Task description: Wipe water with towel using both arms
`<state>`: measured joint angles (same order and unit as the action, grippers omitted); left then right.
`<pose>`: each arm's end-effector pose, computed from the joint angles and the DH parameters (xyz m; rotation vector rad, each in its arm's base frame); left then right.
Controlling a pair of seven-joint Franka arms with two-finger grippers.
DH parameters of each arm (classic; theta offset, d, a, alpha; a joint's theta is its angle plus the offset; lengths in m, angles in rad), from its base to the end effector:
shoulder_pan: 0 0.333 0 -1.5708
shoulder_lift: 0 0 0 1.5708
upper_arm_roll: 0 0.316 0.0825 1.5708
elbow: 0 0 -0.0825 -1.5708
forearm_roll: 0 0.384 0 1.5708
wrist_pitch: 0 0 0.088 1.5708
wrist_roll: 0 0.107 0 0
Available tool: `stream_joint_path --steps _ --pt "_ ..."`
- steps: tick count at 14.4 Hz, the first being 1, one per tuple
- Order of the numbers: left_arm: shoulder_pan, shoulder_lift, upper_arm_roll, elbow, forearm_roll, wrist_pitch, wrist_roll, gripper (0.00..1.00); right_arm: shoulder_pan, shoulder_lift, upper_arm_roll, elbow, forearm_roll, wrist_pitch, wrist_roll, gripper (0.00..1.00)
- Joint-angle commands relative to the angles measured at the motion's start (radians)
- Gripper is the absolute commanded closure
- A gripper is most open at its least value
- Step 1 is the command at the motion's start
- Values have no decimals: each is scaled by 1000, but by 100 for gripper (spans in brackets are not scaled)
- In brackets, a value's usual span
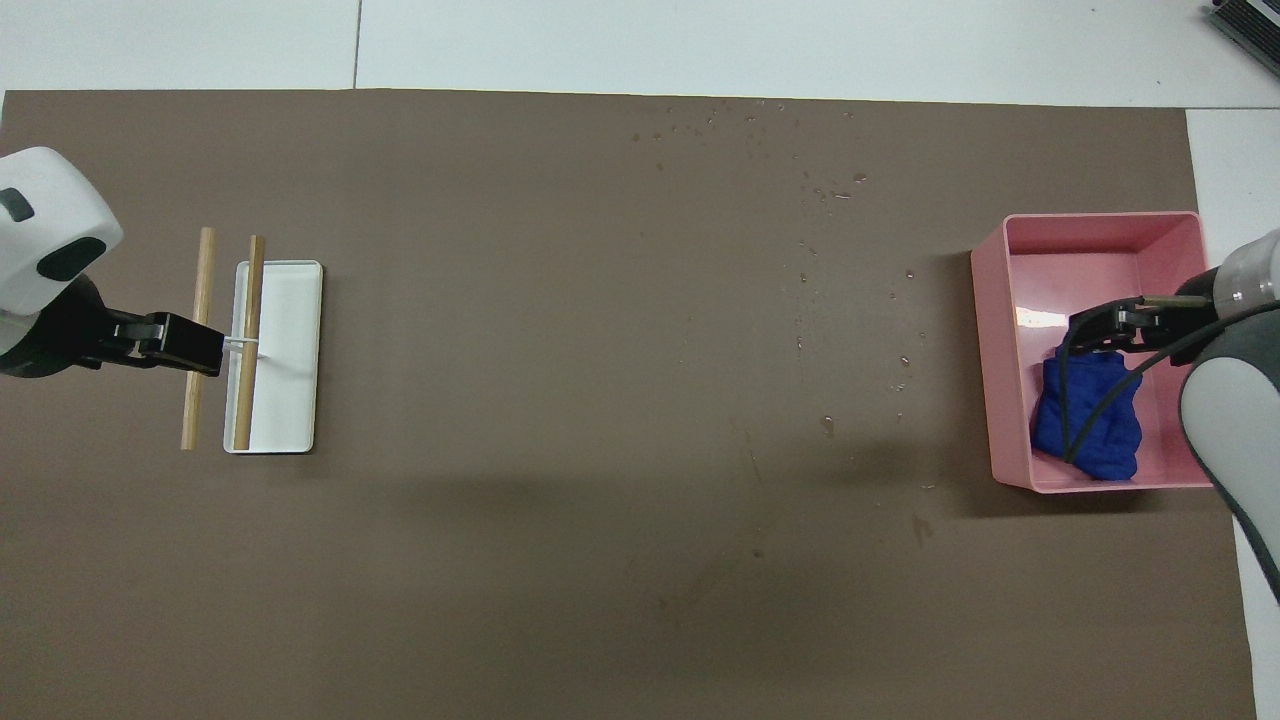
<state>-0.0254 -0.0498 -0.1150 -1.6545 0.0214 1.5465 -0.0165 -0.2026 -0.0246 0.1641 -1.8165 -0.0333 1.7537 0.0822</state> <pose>0.5298 -0.0740 0.6101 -3.1028 0.1921 0.0874 0.5509 -0.0234 0.5368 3.0985 -0.1770 -0.0586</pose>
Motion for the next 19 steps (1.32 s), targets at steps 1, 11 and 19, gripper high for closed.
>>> stream_joint_path --steps 1,11,19 --pt "-2 -18 2 -16 6 0 1 0 -11 1 34 110 61 -117 -16 0" --pt "-2 -24 2 -27 6 -8 1 0 112 84 34 398 -23 -345 116 0" --pt "-2 -21 2 -8 6 -12 0 0 120 78 23 398 -23 -287 102 0"
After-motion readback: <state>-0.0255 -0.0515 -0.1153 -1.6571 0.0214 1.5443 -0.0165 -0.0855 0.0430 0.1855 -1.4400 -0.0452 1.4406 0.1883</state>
